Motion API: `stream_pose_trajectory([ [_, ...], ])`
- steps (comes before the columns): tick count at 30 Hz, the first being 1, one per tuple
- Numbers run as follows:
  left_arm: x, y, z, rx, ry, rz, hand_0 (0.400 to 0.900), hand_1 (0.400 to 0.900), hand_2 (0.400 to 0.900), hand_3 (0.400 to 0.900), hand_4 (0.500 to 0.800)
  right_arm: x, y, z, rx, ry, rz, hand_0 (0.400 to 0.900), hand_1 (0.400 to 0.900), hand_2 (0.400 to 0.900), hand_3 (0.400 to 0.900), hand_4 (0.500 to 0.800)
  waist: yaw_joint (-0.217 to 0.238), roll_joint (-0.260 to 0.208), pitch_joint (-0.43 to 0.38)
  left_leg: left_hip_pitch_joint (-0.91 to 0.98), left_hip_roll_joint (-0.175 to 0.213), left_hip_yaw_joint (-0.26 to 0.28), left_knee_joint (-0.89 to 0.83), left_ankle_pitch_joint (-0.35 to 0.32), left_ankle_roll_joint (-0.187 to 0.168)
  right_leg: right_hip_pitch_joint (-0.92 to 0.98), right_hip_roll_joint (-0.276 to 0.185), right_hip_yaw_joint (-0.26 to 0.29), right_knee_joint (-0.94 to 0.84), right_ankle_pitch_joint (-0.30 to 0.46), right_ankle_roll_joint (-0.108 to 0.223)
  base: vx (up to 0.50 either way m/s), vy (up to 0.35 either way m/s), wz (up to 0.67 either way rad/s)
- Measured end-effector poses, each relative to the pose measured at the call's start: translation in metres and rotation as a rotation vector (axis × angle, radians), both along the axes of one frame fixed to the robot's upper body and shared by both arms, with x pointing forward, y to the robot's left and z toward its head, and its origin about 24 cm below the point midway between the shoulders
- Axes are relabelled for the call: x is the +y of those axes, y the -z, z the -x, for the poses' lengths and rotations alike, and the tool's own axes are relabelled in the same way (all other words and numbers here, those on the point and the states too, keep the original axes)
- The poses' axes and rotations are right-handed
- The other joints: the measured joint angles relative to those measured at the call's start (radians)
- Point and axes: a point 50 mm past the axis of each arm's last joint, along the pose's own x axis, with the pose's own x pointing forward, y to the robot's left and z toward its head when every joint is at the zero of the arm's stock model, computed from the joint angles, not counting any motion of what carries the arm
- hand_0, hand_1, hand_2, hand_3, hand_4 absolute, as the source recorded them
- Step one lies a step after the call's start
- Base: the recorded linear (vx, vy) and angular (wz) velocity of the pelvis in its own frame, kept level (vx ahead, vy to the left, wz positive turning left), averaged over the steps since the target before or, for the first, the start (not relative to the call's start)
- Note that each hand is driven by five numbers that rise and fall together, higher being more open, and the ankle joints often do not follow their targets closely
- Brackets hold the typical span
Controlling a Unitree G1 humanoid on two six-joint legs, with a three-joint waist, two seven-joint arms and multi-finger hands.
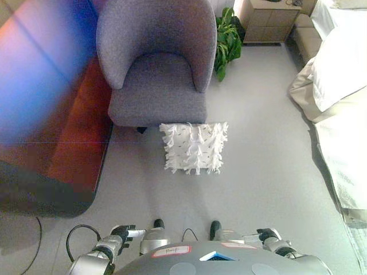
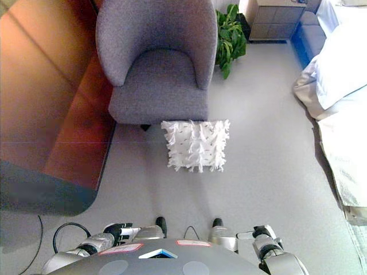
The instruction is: Pick up the pillow and put it on the sofa.
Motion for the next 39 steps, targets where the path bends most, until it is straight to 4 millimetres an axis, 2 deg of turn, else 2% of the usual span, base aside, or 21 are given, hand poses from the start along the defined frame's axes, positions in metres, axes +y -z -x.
stream_pose_trajectory([
  [1,0.003,-0.001,-0.004,-0.03,-0.025,-0.003,0.9,0.9,0.9,0.9,0.8,0.0,-0.001,-0.009,-0.021,-0.006,-0.001,0.9,0.9,0.9,0.9,0.8,0.007,-0.002,0.02,-0.046,0.022,-0.031,0.09,-0.017,-0.024,-0.056,0.016,-0.019,0.115,-0.041,-0.028,0.14,-0.198,-0.53],
  [2,0.013,-0.005,-0.008,-0.057,-0.053,-0.025,0.9,0.9,0.9,0.9,0.8,0.006,-0.002,-0.021,-0.046,-0.017,-0.015,0.9,0.9,0.9,0.9,0.8,0.014,-0.034,0.043,-0.095,0.022,-0.056,0.197,-0.001,-0.052,-0.102,0.014,0.004,0.197,-0.089,-0.051,0.2,-0.092,-0.49],
  [4,0.018,-0.008,-0.014,-0.079,-0.076,-0.034,0.9,0.9,0.9,0.9,0.8,0.005,-0.004,-0.029,-0.055,-0.039,-0.005,0.9,0.9,0.9,0.9,0.8,0.031,-0.063,0.075,-0.228,0.03,-0.112,0.435,0.038,-0.07,-0.09,0.026,0.062,0.212,-0.095,-0.087,0.35,0.018,-0.43],
  [8,-0.002,0.0,-0.005,-0.057,-0.091,0.025,0.9,0.9,0.9,0.9,0.8,-0.018,-0.009,-0.02,-0.009,-0.043,0.061,0.9,0.9,0.9,0.9,0.8,0.062,-0.023,0.1,-0.232,0.015,-0.042,0.202,0.032,-0.069,-0.043,0.043,0.061,0.102,-0.083,-0.114,0.48,0.089,-0.36],
  [9,-0.012,0.004,0.005,-0.011,-0.105,0.046,0.9,0.9,0.9,0.9,0.8,-0.025,-0.01,-0.017,0.012,-0.05,0.078,0.9,0.9,0.9,0.9,0.8,0.078,0.006,0.098,-0.212,0.001,-0.027,0.08,0.03,-0.062,0.003,0.084,0.075,0.04,-0.101,-0.136,0.51,0.107,-0.3],
  [10,-0.018,0.007,0.016,0.032,-0.124,0.066,0.9,0.9,0.9,0.9,0.8,-0.031,-0.013,-0.017,0.017,-0.04,0.087,0.9,0.9,0.9,0.9,0.8,0.082,0.056,0.099,-0.208,0.037,-0.04,-0.016,0.032,-0.079,0.003,0.139,0.048,0.119,-0.114,-0.155,0.55,0.119,-0.26],
  [12,-0.015,0.007,0.017,0.032,-0.14,0.068,0.9,0.9,0.9,0.9,0.8,-0.029,-0.01,-0.01,0.029,-0.025,0.064,0.9,0.9,0.9,0.9,0.8,0.087,0.083,0.146,-0.212,0.064,-0.043,-0.103,0.065,-0.072,0.068,0.183,0.03,0.086,-0.101,-0.142,0.57,0.137,-0.19],
  [14,-0.013,0.007,0.024,0.048,-0.154,0.07,0.9,0.9,0.9,0.9,0.8,-0.016,-0.004,0.0,0.054,-0.023,0.016,0.9,0.9,0.9,0.9,0.8,0.142,0.038,0.158,-0.25,0.055,-0.01,-0.054,0.068,-0.073,0.066,0.143,0.032,0.099,-0.115,-0.132,0.54,0.165,-0.06],
  [17,-0.015,0.009,0.04,0.09,-0.193,0.085,0.9,0.9,0.9,0.9,0.8,-0.011,-0.001,0.013,0.069,-0.021,-0.007,0.9,0.9,0.9,0.9,0.8,0.13,0.005,0.145,-0.258,0.048,0.079,0.067,0.038,-0.034,0.149,0.071,-0.002,0.057,-0.144,-0.083,0.57,0.21,0.05],
  [18,-0.015,0.009,0.041,0.088,-0.2,0.083,0.9,0.9,0.9,0.9,0.8,-0.012,0.0,0.022,0.087,-0.012,-0.006,0.9,0.9,0.9,0.9,0.8,0.123,0.005,0.127,-0.252,0.037,0.086,0.08,0.059,0.011,0.18,0.052,0.0,0.048,-0.163,-0.052,0.58,0.197,0.14],
  [19,-0.01,0.008,0.037,0.071,-0.199,0.072,0.9,0.9,0.9,0.9,0.8,-0.007,0.002,0.027,0.098,-0.01,-0.017,0.9,0.9,0.9,0.9,0.8,0.132,-0.015,0.112,-0.265,0.007,0.089,0.122,0.064,0.024,0.188,0.021,0.021,0.054,-0.186,-0.022,0.55,0.188,0.26],
  [22,0.006,0.0,0.008,-0.036,-0.172,0.039,0.9,0.9,0.9,0.9,0.8,0.004,0.004,0.012,0.039,-0.015,-0.053,0.9,0.9,0.9,0.9,0.8,0.133,-0.045,0.091,-0.324,-0.045,0.122,0.272,-0.035,0.171,0.156,-0.03,0.042,0.236,-0.298,-0.025,0.51,0.173,0.21],
  [24,0.011,-0.005,-0.007,-0.085,-0.159,0.026,0.9,0.9,0.9,0.9,0.8,0.006,0.002,-0.006,-0.014,-0.023,-0.061,0.9,0.9,0.9,0.9,0.8,0.147,-0.045,0.075,-0.356,-0.066,0.144,0.369,-0.116,0.209,0.119,-0.075,0.044,0.495,-0.344,0.0,0.43,0.169,0.07],
  [26,0.017,-0.009,-0.019,-0.118,-0.142,0.009,0.9,0.9,0.9,0.9,0.8,0.009,-0.002,-0.028,-0.093,-0.04,-0.066,0.9,0.9,0.9,0.9,0.8,0.167,-0.067,0.058,-0.359,-0.107,0.168,0.399,-0.154,0.227,0.066,-0.131,0.045,0.71,-0.293,0.033,0.47,0.13,0.4],
  [29,0.022,-0.012,-0.025,-0.118,-0.103,-0.01,0.9,0.9,0.9,0.9,0.8,0.01,-0.007,-0.048,-0.188,-0.052,-0.072,0.9,0.9,0.9,0.9,0.8,0.142,-0.058,0.052,-0.291,-0.162,0.126,0.287,-0.114,0.243,0.002,-0.129,0.069,0.838,-0.14,0.093,0.32,-0.054,0.54],
  [31,0.027,-0.013,-0.021,-0.086,-0.057,-0.033,0.9,0.9,0.9,0.9,0.8,0.011,-0.009,-0.057,-0.224,-0.088,-0.064,0.9,0.9,0.9,0.9,0.8,0.131,-0.037,0.062,-0.216,-0.175,0.076,0.147,-0.053,0.239,-0.141,-0.126,0.032,0.848,-0.25,0.046,0.03,-0.341,0.77],
  [33,0.029,-0.016,-0.032,-0.097,-0.015,-0.047,0.9,0.9,0.9,0.9,0.8,0.01,-0.015,-0.073,-0.267,-0.146,-0.028,0.9,0.9,0.9,0.9,0.8,0.106,-0.024,0.08,-0.245,-0.174,0.009,0.109,-0.013,0.218,-0.299,-0.109,-0.008,0.64,-0.268,0.02,0.05,-0.562,0.98],
  [34,0.028,-0.018,-0.04,-0.116,-0.012,-0.047,0.9,0.9,0.9,0.9,0.8,0.008,-0.016,-0.074,-0.275,-0.161,-0.009,0.9,0.9,0.9,0.9,0.8,0.076,-0.023,0.087,-0.27,-0.189,-0.022,0.107,-0.012,0.216,-0.341,-0.118,0.007,0.493,-0.24,0.03,0.13,-0.502,0.86],
  [36,0.02,-0.026,-0.072,-0.212,-0.002,-0.025,0.9,0.9,0.9,0.9,0.8,0.002,-0.019,-0.078,-0.281,-0.17,0.041,0.9,0.9,0.9,0.9,0.8,0.027,-0.022,0.139,-0.299,-0.214,-0.045,0.103,-0.013,0.217,-0.377,-0.18,0.071,0.226,-0.103,0.094,0.17,-0.387,0.71],
  [37,0.017,-0.03,-0.083,-0.253,-0.002,-0.012,0.9,0.9,0.9,0.9,0.8,0.002,-0.022,-0.084,-0.295,-0.176,0.059,0.9,0.9,0.9,0.9,0.8,0.019,-0.02,0.169,-0.302,-0.217,-0.043,0.106,-0.012,0.216,-0.388,-0.204,0.099,0.18,-0.049,0.099,0.22,-0.34,0.59],
  [39,0.017,-0.033,-0.09,-0.303,-0.012,-0.017,0.9,0.9,0.9,0.9,0.8,0.004,-0.024,-0.09,-0.302,-0.219,0.075,0.9,0.9,0.9,0.9,0.8,0.028,-0.029,0.196,-0.316,-0.212,-0.039,0.15,-0.012,0.216,-0.396,-0.228,0.117,0.244,-0.029,0.09,0.19,-0.3,0.25],
])
